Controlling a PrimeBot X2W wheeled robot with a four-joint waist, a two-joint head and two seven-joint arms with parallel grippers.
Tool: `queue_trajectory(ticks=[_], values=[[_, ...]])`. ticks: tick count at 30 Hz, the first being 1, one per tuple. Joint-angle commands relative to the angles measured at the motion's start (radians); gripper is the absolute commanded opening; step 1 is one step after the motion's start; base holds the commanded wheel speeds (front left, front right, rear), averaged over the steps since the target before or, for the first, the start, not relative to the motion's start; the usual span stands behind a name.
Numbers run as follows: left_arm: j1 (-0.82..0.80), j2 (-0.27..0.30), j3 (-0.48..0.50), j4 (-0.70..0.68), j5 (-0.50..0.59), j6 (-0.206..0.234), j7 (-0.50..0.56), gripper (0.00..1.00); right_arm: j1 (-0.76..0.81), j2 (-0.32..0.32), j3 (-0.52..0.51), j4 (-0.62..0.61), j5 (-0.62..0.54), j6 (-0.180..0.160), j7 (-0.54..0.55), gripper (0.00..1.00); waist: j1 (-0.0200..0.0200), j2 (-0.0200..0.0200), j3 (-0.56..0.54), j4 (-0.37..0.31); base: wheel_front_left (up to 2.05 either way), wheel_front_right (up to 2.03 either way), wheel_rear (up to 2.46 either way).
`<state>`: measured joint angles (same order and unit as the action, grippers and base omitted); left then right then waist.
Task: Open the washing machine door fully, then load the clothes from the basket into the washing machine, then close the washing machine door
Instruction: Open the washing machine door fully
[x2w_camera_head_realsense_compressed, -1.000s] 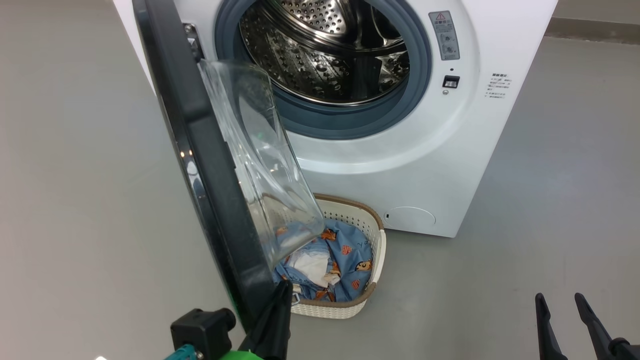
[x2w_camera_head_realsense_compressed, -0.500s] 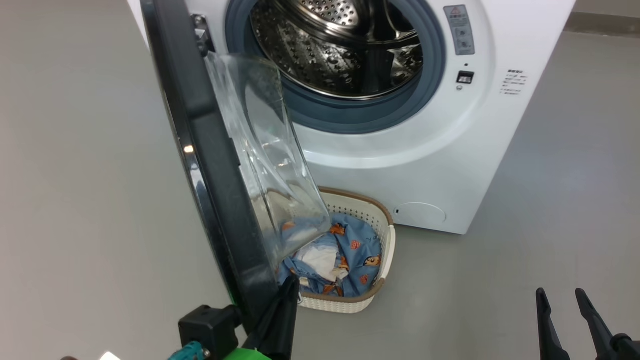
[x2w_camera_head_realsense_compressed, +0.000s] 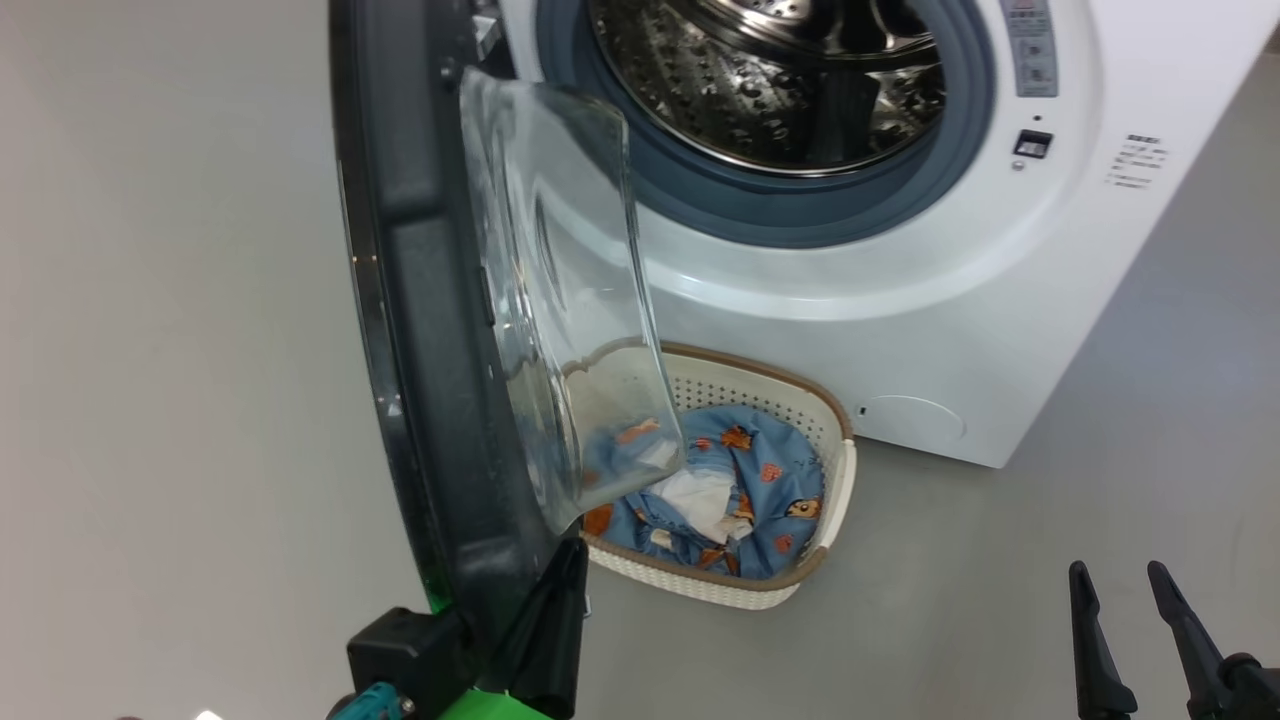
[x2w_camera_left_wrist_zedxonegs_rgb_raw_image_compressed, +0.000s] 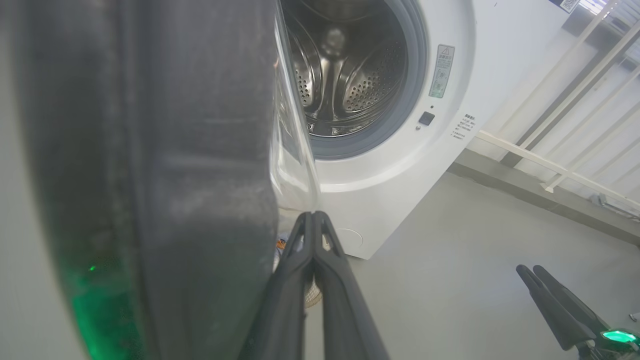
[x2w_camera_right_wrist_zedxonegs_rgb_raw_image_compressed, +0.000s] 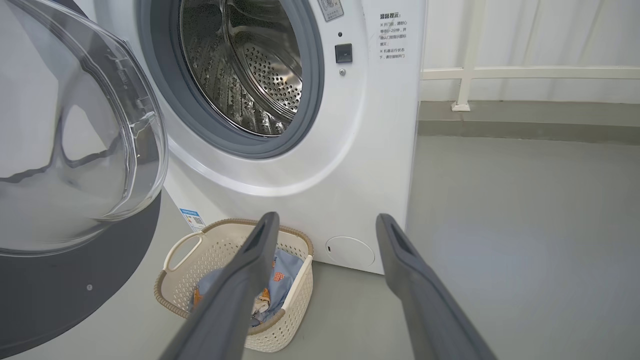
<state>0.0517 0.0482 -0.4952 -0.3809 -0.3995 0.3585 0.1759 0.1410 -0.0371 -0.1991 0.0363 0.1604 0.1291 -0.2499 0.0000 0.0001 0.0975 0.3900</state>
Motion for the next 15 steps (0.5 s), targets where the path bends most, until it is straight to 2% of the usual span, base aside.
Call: queue_trajectory(ticks=[1, 10, 15], values=[[-0.044, 0.007, 0.055, -0.023, 0.019, 0.022, -0.009, 0.0, -0.038, -0.013, 0.031, -0.024, -0.012, 0.002, -0.012, 1.0, 0.0, -0.0001, 0.018, 0.034, 0.0, 0.0, 0.0], [-0.036, 0.012, 0.099, -0.011, 0.044, 0.064, -0.047, 0.0, -0.052, -0.013, 0.04, -0.028, -0.022, 0.002, -0.012, 1.0, 0.0, -0.0001, 0.043, 0.073, 0.0, 0.0, 0.0], [-0.034, 0.014, 0.157, 0.011, 0.032, 0.088, -0.082, 0.0, -0.05, -0.013, 0.046, -0.031, -0.029, 0.002, -0.012, 1.0, 0.0, -0.0001, 0.046, 0.08, 0.0, 0.0, 0.0]])
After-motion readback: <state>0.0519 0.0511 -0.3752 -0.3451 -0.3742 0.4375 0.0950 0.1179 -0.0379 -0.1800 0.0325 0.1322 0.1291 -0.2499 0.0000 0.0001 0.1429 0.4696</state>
